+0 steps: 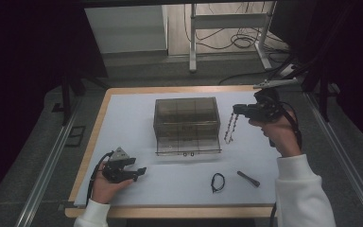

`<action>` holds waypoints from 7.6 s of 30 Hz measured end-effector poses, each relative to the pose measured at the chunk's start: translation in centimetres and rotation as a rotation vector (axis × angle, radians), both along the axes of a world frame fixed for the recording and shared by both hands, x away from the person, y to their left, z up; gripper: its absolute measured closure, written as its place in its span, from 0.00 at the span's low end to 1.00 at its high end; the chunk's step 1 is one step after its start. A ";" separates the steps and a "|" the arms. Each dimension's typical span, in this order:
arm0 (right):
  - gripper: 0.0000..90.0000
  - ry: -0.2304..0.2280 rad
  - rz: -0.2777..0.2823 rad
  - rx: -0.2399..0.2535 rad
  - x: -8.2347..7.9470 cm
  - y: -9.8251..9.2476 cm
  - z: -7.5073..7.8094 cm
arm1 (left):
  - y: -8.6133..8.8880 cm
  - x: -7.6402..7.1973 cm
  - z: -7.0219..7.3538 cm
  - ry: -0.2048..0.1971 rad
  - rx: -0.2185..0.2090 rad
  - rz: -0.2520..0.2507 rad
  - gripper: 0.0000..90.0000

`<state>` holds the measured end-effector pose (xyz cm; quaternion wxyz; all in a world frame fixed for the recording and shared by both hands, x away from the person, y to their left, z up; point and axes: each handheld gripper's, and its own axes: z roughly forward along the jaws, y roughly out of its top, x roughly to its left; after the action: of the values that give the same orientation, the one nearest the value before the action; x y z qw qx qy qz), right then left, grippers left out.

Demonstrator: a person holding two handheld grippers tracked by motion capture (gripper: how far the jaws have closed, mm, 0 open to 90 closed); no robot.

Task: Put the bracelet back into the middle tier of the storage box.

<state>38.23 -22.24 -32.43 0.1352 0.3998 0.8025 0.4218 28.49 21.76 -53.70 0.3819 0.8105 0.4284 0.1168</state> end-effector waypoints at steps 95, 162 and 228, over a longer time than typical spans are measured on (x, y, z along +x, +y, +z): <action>0.96 0.077 0.184 0.005 1.1 11.4 -5.0 | 0.3 0.1 -0.1 0.002 -0.002 0.002 0.40; 0.95 0.195 0.165 -0.047 1.5 11.8 -13.9 | 0.3 0.2 -0.4 0.010 0.007 -0.003 0.39; 0.68 0.112 0.150 -0.023 -1.7 9.0 -13.9 | 0.6 0.1 -0.2 0.002 0.004 0.009 0.39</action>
<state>36.51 -13.19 -46.33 0.0630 0.3600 0.8413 0.3984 28.56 22.41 -53.89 0.3794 0.8094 0.4324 0.1185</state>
